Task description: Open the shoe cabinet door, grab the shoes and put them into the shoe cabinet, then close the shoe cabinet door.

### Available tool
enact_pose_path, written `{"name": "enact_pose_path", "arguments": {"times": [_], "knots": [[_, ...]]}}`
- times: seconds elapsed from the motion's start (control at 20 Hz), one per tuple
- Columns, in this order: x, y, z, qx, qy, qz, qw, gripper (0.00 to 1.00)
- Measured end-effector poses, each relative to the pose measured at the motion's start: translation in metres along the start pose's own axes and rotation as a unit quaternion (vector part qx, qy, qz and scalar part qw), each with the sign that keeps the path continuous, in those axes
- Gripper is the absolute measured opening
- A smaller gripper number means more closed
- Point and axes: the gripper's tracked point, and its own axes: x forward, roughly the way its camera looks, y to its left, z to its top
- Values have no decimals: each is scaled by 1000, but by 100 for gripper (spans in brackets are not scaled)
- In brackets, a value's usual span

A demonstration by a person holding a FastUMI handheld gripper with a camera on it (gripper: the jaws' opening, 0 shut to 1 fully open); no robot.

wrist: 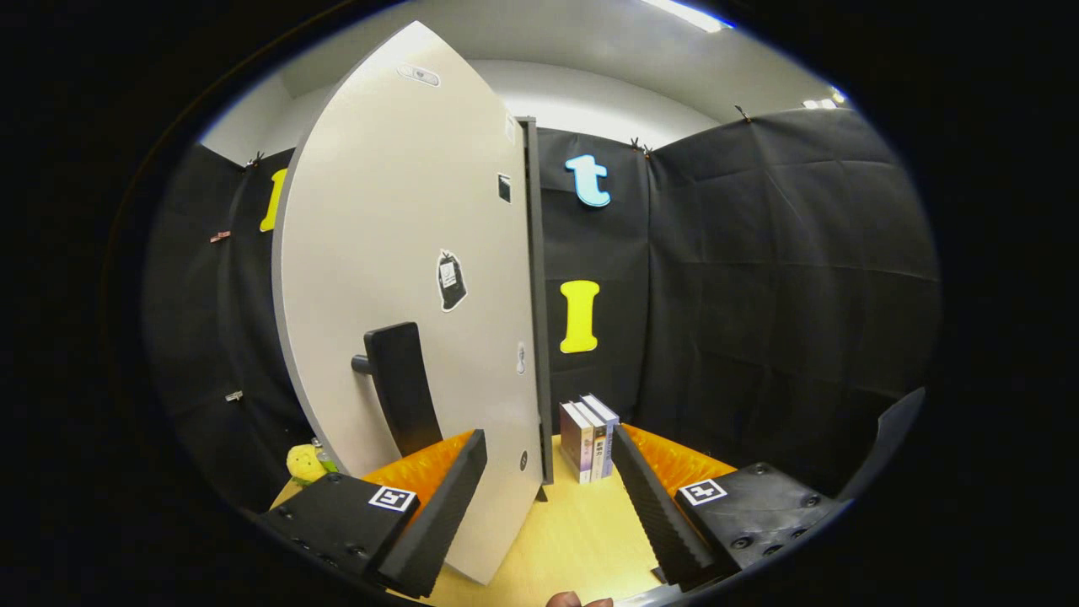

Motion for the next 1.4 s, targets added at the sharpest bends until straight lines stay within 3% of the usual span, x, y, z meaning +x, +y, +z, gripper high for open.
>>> {"name": "enact_pose_path", "arguments": {"times": [0.5,0.9,1.4], "knots": [[29,110,7,7,-8,85,996,97],[42,122,0,17,14,101,995,98],[53,133,5,-17,-9,111,994,98]]}}
